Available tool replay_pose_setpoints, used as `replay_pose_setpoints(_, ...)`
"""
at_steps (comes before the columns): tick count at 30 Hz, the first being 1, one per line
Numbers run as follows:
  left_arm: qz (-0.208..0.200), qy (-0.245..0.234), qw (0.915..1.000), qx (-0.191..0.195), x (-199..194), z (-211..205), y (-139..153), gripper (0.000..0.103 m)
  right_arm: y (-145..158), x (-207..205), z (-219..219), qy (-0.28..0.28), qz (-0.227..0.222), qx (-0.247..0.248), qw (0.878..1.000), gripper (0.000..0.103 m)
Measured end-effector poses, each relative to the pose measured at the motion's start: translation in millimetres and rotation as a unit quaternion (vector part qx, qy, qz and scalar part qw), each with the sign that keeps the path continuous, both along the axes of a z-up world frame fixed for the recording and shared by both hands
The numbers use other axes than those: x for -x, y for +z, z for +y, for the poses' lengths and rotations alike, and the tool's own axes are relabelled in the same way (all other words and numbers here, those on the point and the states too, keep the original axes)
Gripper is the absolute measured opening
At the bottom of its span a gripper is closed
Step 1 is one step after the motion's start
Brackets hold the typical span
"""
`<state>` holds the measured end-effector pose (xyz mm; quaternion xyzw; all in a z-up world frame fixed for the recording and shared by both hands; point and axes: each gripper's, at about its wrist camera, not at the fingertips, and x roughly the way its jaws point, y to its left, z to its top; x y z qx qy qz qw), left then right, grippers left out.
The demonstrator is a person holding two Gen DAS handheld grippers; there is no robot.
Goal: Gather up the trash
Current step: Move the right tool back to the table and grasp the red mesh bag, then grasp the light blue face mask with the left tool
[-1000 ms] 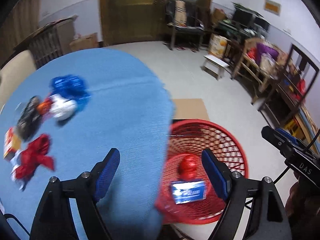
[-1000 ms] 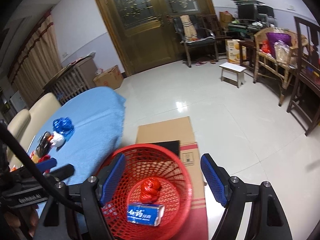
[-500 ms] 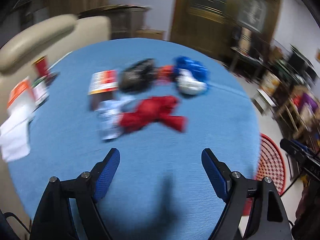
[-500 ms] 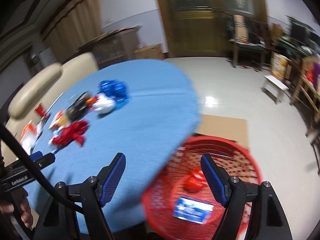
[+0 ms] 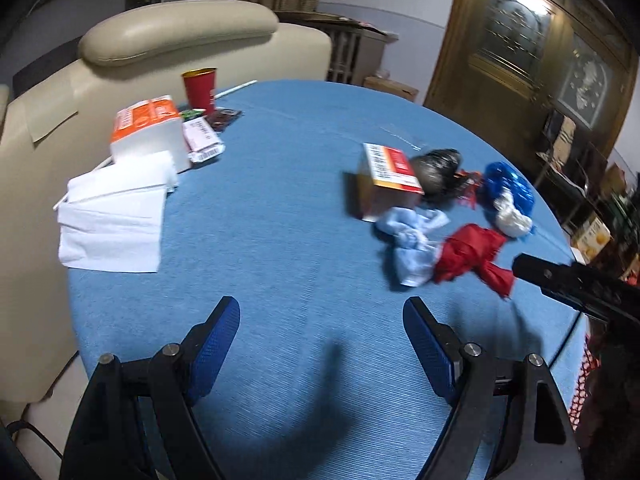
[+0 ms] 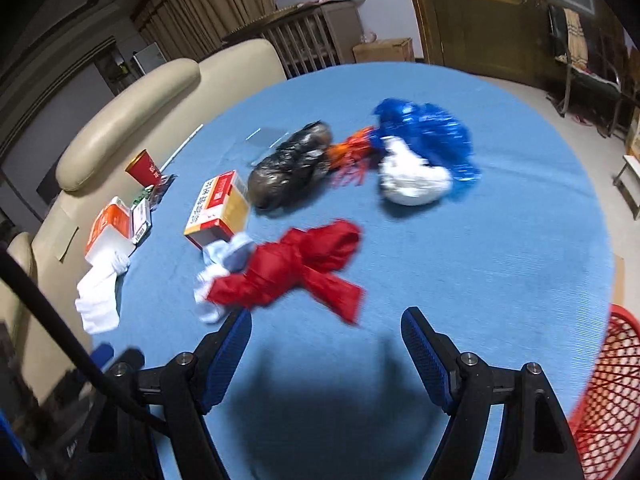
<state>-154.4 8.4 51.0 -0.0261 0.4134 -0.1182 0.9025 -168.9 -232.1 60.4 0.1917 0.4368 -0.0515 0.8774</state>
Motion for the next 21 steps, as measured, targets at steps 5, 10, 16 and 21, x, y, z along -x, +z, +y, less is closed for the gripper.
replay_pose_setpoints(5, -0.002, 0.025, 0.9997, 0.006, -7, 20, -5, 0.084, -10, -37, 12, -0.035, 0.024, -0.008, 0.999, 0.080)
replay_pose_setpoints(10, 0.002, 0.040, 0.9991, 0.014, -13, 33, -6, 0.084, -17, -71, 24, -0.055, 0.049, 0.003, 0.997, 0.080)
replay_pose_setpoints(16, 0.001, 0.043, 0.9989, 0.016, -16, 36, -5, 0.084, -35, -91, 33, -0.036, 0.077, 0.034, 0.996, 0.054)
replay_pose_setpoints(21, 0.003, 0.019, 0.9997, 0.018, -22, 16, -2, 0.084, -26, -78, 26, -0.015, 0.057, 0.037, 0.998, 0.046)
